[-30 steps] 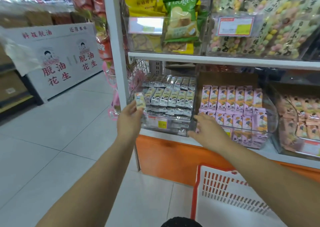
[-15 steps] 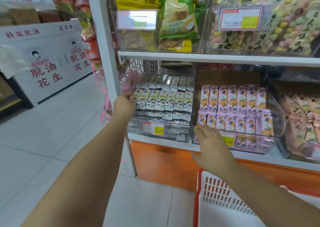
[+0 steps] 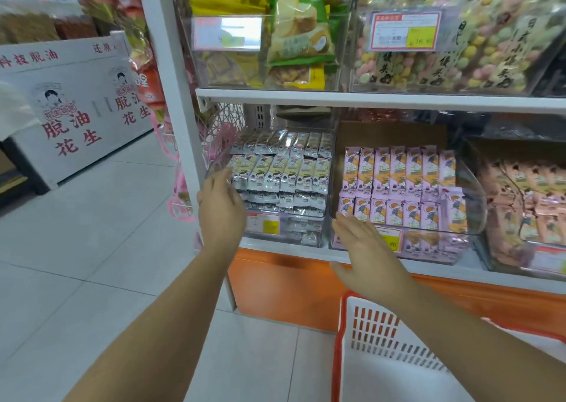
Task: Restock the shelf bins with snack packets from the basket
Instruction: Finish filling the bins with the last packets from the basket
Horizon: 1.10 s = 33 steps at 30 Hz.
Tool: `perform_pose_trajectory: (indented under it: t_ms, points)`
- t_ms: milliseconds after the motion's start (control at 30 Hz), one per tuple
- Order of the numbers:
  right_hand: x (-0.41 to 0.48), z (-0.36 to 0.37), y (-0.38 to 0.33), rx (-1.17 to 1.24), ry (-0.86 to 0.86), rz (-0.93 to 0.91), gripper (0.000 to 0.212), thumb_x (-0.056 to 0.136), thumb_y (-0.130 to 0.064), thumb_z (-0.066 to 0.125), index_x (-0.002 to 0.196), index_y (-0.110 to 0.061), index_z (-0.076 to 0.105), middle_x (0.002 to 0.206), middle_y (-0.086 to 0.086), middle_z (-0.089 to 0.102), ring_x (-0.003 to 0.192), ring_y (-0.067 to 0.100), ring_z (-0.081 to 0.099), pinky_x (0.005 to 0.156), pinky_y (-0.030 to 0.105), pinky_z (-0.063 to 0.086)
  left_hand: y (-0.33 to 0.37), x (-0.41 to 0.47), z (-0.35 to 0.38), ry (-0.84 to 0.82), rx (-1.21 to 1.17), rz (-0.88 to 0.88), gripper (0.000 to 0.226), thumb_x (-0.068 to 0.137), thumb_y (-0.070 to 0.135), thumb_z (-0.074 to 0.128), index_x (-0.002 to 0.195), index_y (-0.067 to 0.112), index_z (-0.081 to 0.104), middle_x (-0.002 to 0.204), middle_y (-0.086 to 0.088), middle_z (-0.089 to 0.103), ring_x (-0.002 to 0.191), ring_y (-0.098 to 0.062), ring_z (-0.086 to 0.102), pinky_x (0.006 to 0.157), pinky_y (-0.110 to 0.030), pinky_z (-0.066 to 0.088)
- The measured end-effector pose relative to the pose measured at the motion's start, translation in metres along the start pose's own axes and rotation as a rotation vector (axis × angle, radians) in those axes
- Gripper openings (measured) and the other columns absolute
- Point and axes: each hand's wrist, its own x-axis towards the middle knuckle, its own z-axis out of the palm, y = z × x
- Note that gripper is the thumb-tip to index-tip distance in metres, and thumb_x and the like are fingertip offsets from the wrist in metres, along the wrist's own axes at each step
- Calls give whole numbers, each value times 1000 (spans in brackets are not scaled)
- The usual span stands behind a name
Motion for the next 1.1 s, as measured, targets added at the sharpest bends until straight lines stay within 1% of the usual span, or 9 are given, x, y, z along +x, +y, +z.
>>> perform_pose_trajectory:
  t_ms: [100,233,500,600,733,800,867,967,1100]
  points:
    - [-23,16,14,109,170,-72,47,86,-21,55,133,-15,54,142,-2,47,134,14,36,116,25,13,10,-61,17,-90,-127,124,34,93,4,46,122,17,58,122,-1,55,101,-12,50,81,-26,38]
    - [-74,53,40,311,156,102,23,81,-14,57,98,-16,72,92,-4,71,82,10,62,77,21,45,9,-116,62,-518,-99,92,32,90,5,51,117,16,64,117,-3,65,98,-20,61,85,-24,42]
    - [-174,146,111,405,-691,558,34,94,-26,55,126,-15,58,124,0,58,101,13,57,84,17,40,-8,-171,133,-1357,299,287,62,94,22,55,150,20,26,158,-1,17,138,-18,33,108,-22,25]
    - [-187,182,121,392,-923,564,37,94,-31,54,127,-15,56,130,1,53,116,18,52,97,27,39,-20,-173,147,-1405,255,258,71,90,16,62,150,19,25,159,7,1,144,-11,19,109,-16,18]
    - [-193,220,107,435,-1084,498,31,92,-20,50,62,-15,54,64,2,44,55,16,38,60,27,34,-27,-177,155,-1399,219,226,72,89,14,64,149,23,27,157,17,-8,143,-3,12,103,-11,14]
    - [-202,238,98,453,-1139,459,21,94,-18,47,91,-11,66,70,4,52,57,15,40,61,24,36,-29,-179,156,-1395,205,210,71,89,14,64,149,25,29,155,23,-10,140,2,12,103,-11,17]
    - [-211,258,91,573,-1098,441,53,93,-17,49,137,-44,40,101,-1,61,74,15,53,69,24,44,-30,-180,156,-1389,188,199,70,88,13,65,148,28,30,152,27,-9,133,10,9,101,-11,18]
    - [-219,280,83,556,-1152,445,45,96,-19,47,140,-28,43,138,0,49,117,21,52,98,30,42,-32,-181,157,-1381,168,198,69,88,13,65,147,30,33,152,27,-8,129,13,7,103,-13,19]
    - [-223,288,78,417,-1165,408,45,98,-43,43,128,-13,56,132,6,55,121,23,50,104,31,36,-35,-183,158,-1387,141,182,69,88,13,65,146,32,33,155,27,-6,136,8,13,107,-20,25]
